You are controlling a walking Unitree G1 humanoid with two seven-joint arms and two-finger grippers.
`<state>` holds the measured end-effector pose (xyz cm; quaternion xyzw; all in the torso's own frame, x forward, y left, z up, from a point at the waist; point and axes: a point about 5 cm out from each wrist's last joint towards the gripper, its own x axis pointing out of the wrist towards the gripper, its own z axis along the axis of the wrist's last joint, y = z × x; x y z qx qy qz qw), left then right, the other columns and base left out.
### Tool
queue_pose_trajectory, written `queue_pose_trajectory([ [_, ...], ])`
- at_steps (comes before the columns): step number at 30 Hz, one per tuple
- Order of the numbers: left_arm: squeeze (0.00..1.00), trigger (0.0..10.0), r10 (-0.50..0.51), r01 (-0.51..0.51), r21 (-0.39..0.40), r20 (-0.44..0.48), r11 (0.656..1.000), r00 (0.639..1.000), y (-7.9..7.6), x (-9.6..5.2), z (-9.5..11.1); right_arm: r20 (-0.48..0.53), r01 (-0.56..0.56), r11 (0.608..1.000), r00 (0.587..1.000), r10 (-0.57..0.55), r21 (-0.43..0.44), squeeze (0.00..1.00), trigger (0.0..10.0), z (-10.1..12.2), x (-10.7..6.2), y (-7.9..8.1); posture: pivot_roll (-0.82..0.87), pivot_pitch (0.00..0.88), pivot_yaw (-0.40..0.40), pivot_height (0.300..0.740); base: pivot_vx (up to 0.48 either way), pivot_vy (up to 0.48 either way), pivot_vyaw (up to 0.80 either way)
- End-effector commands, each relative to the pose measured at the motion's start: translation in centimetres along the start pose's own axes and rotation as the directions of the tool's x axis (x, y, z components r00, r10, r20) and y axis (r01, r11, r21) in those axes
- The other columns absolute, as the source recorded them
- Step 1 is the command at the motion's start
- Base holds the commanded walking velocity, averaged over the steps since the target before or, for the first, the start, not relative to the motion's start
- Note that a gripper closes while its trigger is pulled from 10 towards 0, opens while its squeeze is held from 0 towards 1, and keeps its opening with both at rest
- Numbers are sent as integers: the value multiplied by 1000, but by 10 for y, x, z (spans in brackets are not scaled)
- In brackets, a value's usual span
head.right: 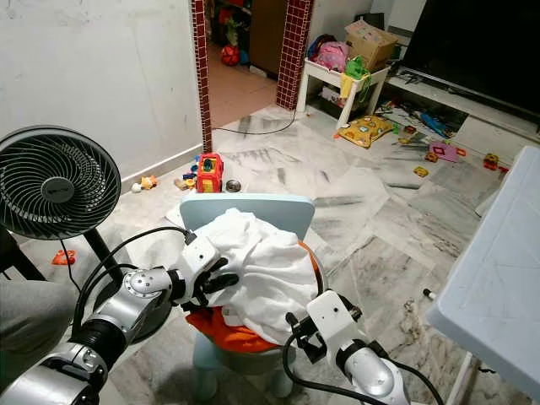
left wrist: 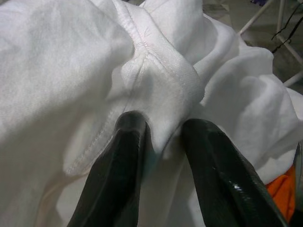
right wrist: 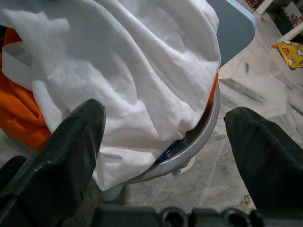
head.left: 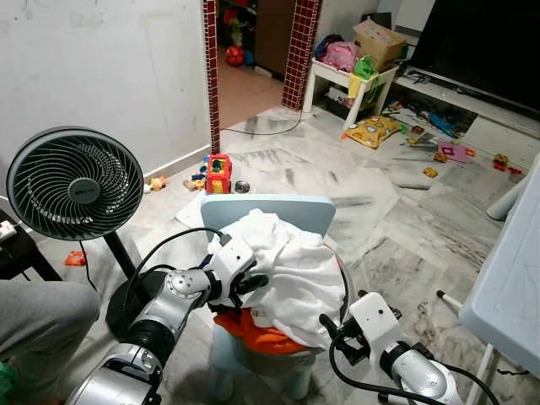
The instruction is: Hang hanger
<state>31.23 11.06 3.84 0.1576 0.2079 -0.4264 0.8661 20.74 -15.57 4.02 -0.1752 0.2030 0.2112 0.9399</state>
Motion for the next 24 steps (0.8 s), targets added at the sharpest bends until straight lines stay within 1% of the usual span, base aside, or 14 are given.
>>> queue_pose_trajectory([
  [1, 0, 0, -34, 34, 12, -11, 999, 999, -6, 2, -3, -1, 13, 1000, 1000, -13, -10, 0, 10000, 1, -3, -4, 79, 0, -65, 740, 0, 0, 0],
  [5, 0, 0, -33, 33, 27, -25, 999, 999, -7, 2, -4, -1, 12, 1000, 1000, -12, -11, 0, 10000, 1, -3, -4, 77, 0, -64, 740, 0, 0, 0],
  [9, 0, 0, -69, 69, 31, -18, 997, 997, -13, 4, -3, -3, 13, 1000, 1000, -13, -12, 0, 10000, 1, -4, -4, 75, 0, -64, 740, 0, 0, 0],
  [10, 0, 0, -87, 88, 36, -17, 995, 996, -17, 4, -3, -5, 13, 1000, 1000, -13, -12, 0, 10000, 0, -4, -4, 74, 0, -64, 740, 0, 0, 0],
  [15, 0, 0, -120, 121, 49, -22, 991, 993, -24, 1, -6, -8, 12, 1000, 1000, -12, -13, 0, 10000, -1, -5, -4, 75, 0, -65, 740, 0, 0, 0],
  [17, 0, 0, -132, 134, 64, -30, 989, 991, -26, -1, -8, -10, 11, 1000, 1000, -11, -14, 0, 10000, -1, -5, -4, 76, 0, -66, 740, 0, 0, 0],
  [19, 0, 0, -138, 143, 113, -53, 983, 989, -28, -4, -11, -10, 8, 1000, 1000, -8, -16, 0, 10000, -1, -6, -3, 78, 0, -67, 740, 0, 0, 0],
  [22, 0, 0, -107, 114, 135, -57, 984, 993, -27, -6, -12, -11, 7, 1000, 1000, -7, -17, 0, 10000, -1, -6, -3, 78, 0, -67, 740, 0, 0, 0],
  [24, 0, 10000, -15, 21, 142, -45, 990, 999, -20, -9, -11, -11, 7, 1000, 1000, -7, -17, 0, 10000, -1, -6, -3, 80, 0, -68, 740, 0, 0, 0],
])
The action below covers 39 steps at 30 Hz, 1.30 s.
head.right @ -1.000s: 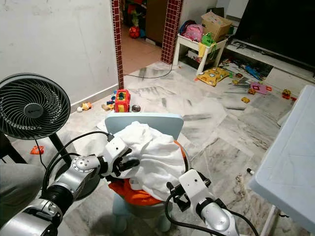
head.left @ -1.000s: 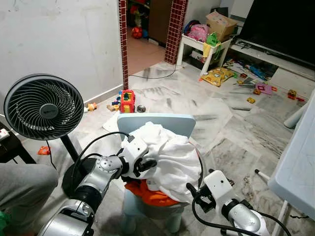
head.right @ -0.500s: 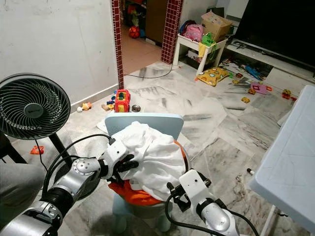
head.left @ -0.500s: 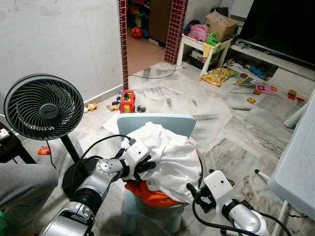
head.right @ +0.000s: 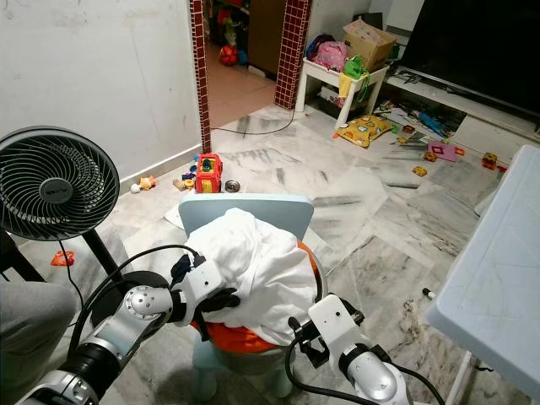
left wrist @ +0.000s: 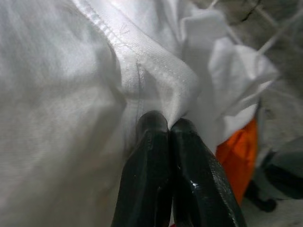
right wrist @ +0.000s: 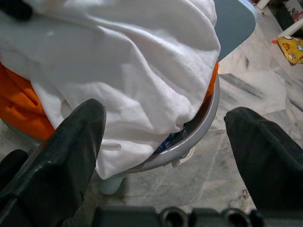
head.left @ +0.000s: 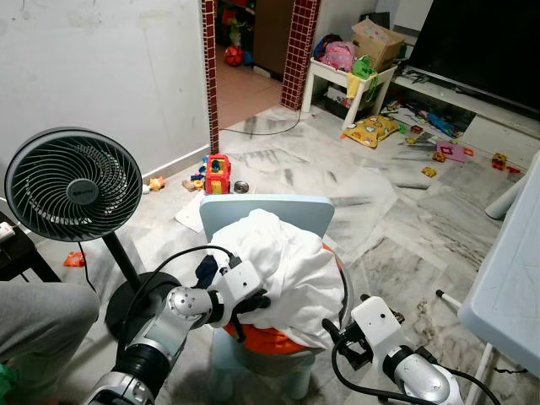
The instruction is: Hang hanger
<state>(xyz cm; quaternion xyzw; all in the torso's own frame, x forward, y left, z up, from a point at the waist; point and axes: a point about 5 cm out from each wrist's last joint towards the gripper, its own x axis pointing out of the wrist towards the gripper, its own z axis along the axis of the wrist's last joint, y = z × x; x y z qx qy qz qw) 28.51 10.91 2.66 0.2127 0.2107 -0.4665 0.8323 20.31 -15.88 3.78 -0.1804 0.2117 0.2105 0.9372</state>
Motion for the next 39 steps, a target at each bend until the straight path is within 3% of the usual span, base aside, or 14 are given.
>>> queue_pose_trajectory([
  [1, 0, 10000, 87, -87, 23, 6, 996, 996, 7, -2, 4, 8, 8, 1000, 1000, -8, -10, 0, 10000, 3, -3, -3, 80, 0, -68, 740, 0, 0, 0],
  [2, 0, 10000, 118, -118, 17, 11, 993, 993, 9, -3, 4, 7, 7, 1000, 1000, -7, -9, 0, 10000, 3, -3, -3, 81, 0, -69, 740, 0, 0, 0],
  [3, 773, 10000, 118, -118, 7, 14, 993, 993, 8, -3, 4, 6, 6, 1000, 1000, -6, -9, 0, 10000, 3, -3, -2, 80, 0, -69, 740, 0, 0, 0],
  [4, 1000, 10000, 117, -117, 1, 15, 993, 993, 8, -3, 4, 6, 6, 1000, 1000, -6, -10, 0, 10000, 3, -3, -2, 80, 0, -69, 740, 0, 0, 0],
  [7, 1000, 10000, 109, -109, 15, 17, 994, 994, 6, -4, 7, 5, 4, 1000, 1000, -4, -10, 0, 10000, 2, -2, -2, 81, 0, -70, 740, 0, 0, 0],
  [12, 1000, 10000, 117, -121, 148, 35, 982, 993, 4, -4, 17, 4, 6, 1000, 1000, -6, -15, 0, 10000, 3, -2, -5, 80, 0, -72, 740, 0, 0, 0],
  [17, 1000, 10000, 108, -116, 195, 50, 974, 993, 1, -6, 21, 4, 5, 1000, 1000, -5, -17, 0, 10000, 3, -2, -5, 81, 0, -73, 740, 0, 0, 0],
  [21, 1000, 10000, 160, -167, 186, 53, 968, 986, 14, -4, 27, 6, -1, 1000, 1000, 1, -21, 0, 10000, 4, -1, -4, 82, 0, -76, 740, 0, 0, 0],
  [33, 1000, 10000, 192, -202, 175, 73, 964, 979, 25, -3, 37, 4, 4, 1000, 1000, -4, -25, 0, 10000, 3, -2, -5, 72, 0, -70, 740, 0, 0, 0],
  [39, 1000, 10000, 115, -119, 134, 32, 984, 993, 19, 5, 33, 4, -1, 1000, 1000, 1, -25, 0, 10000, 4, 0, -3, 73, 0, -71, 740, 0, 0, 0],
])
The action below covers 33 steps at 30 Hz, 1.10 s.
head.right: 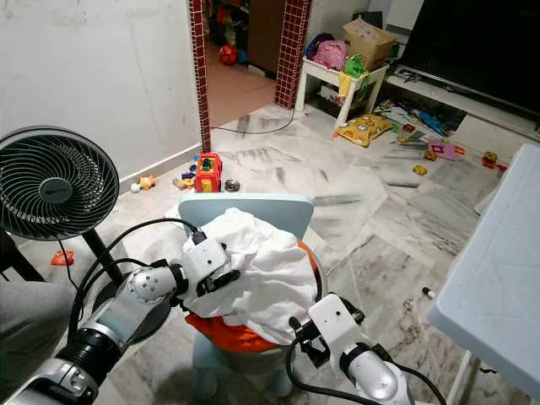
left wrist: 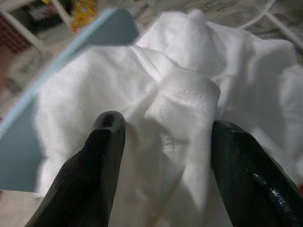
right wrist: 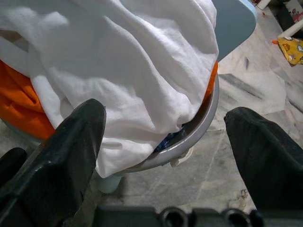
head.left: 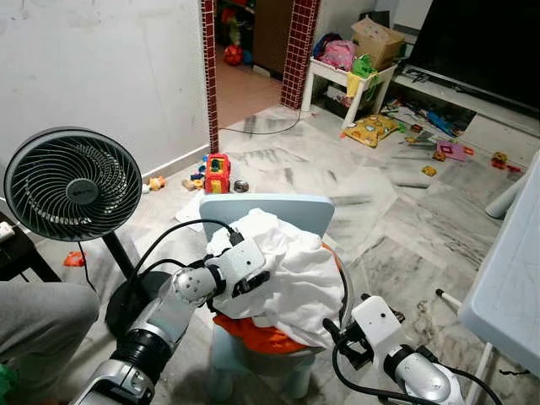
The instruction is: Hang hanger
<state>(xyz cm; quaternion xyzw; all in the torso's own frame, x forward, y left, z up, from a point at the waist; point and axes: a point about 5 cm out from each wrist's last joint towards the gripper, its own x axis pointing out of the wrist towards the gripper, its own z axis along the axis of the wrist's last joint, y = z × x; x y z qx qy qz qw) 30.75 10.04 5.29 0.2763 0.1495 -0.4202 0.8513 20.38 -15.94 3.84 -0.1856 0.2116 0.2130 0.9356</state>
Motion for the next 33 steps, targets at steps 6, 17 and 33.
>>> queue_pose_trajectory([
  [6, 1000, 10000, -81, 82, 14, -31, 997, 996, -6, 7, 0, 8, 2, 1000, 1000, -2, -18, 0, 10000, 4, 1, -2, 67, 0, -69, 740, 0, 0, 0],
  [17, 0, 10000, -111, 105, 131, 45, 986, 993, -11, 11, 21, 3, 10, 1000, 1000, -10, -14, 0, 10000, 3, -2, -2, 63, 0, -62, 740, 0, 0, 0],
  [33, 0, 10000, -40, 39, -77, -3, 996, 999, -22, -1, 6, 2, 6, 1000, 1000, -6, -10, 0, 10000, 3, 0, -1, 73, 0, -62, 740, 0, 0, 0],
])
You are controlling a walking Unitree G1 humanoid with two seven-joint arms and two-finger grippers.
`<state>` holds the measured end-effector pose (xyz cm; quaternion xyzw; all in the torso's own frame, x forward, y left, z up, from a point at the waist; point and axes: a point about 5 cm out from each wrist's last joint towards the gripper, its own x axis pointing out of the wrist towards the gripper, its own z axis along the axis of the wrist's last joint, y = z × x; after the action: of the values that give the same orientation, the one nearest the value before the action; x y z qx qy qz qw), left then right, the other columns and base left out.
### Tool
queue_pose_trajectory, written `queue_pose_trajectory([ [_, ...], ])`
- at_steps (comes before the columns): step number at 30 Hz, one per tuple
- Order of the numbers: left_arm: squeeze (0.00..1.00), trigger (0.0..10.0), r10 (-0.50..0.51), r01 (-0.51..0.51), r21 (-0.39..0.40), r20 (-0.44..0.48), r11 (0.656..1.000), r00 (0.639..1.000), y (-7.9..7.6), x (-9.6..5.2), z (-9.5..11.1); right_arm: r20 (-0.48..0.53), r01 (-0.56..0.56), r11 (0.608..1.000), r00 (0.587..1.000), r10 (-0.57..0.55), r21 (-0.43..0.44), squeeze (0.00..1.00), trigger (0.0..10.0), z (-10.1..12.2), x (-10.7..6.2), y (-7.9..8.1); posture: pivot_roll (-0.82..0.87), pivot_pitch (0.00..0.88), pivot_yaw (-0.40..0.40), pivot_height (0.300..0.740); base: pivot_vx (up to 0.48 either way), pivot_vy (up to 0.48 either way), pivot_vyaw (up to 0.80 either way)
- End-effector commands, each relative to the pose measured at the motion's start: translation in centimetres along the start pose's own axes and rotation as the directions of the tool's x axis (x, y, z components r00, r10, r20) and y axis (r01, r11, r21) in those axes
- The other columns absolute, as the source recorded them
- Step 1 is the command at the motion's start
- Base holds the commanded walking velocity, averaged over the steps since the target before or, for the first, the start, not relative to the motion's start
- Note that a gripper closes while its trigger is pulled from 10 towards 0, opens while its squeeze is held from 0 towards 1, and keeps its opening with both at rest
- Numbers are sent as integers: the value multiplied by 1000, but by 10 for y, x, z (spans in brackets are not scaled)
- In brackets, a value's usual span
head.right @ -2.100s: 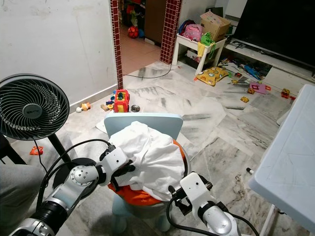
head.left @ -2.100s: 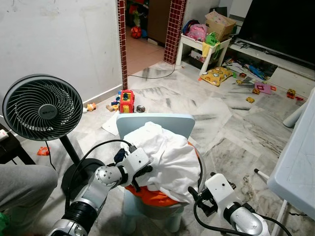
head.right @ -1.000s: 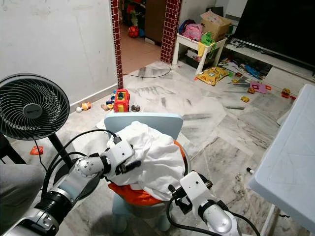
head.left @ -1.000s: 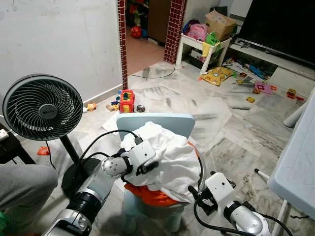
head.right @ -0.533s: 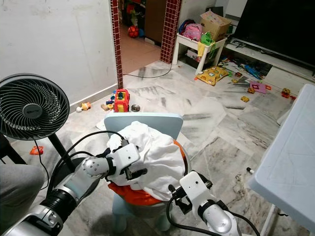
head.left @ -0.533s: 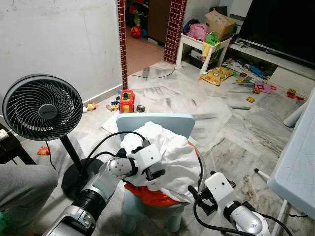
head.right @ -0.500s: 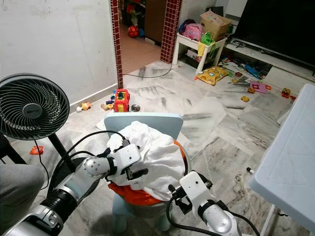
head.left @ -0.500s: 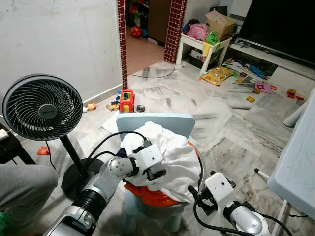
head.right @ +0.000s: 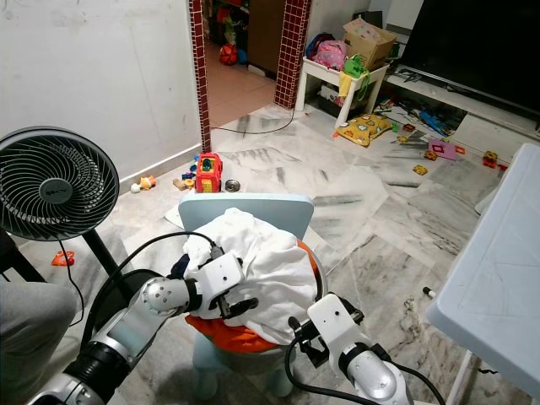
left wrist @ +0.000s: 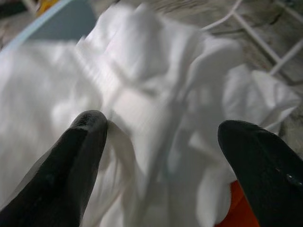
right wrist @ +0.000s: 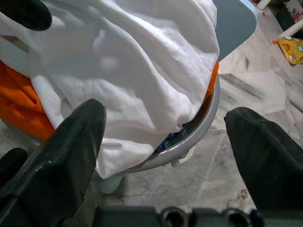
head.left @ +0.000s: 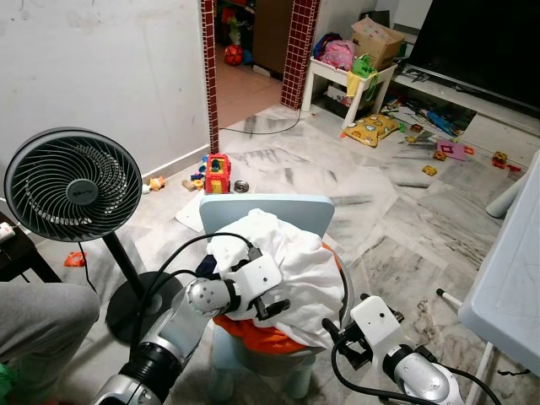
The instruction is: Hang hanger
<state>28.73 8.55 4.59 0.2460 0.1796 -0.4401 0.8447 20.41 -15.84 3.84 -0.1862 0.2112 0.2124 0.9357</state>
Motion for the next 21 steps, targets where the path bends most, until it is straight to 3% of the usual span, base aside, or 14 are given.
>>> queue_pose_trajectory([
  [1, 0, 10000, 32, -31, -11, 7, 999, 999, 4, -3, 1, 1, 4, 1000, 1000, -4, -8, 0, 10000, 2, -1, -1, 75, 0, -63, 740, 0, 0, 0],
  [8, 0, 10000, 41, -42, -35, -19, 998, 999, 6, -3, -3, 3, 2, 1000, 1000, -2, -11, 0, 10000, 3, 2, -2, 77, 0, -65, 740, 0, 0, 0],
  [12, 0, 10000, 3, -3, -16, -9, 1000, 1000, 2, 1, -3, 3, 3, 1000, 1000, -3, -12, 0, 10000, 3, 1, -2, 74, 0, -65, 740, 0, 0, 0],
  [21, 0, 10000, 15, -16, -8, -35, 1000, 999, 4, 10, -5, 1, 7, 1000, 1000, -7, -11, 0, 10000, 2, 0, -2, 65, 0, -62, 740, 0, 0, 0],
])
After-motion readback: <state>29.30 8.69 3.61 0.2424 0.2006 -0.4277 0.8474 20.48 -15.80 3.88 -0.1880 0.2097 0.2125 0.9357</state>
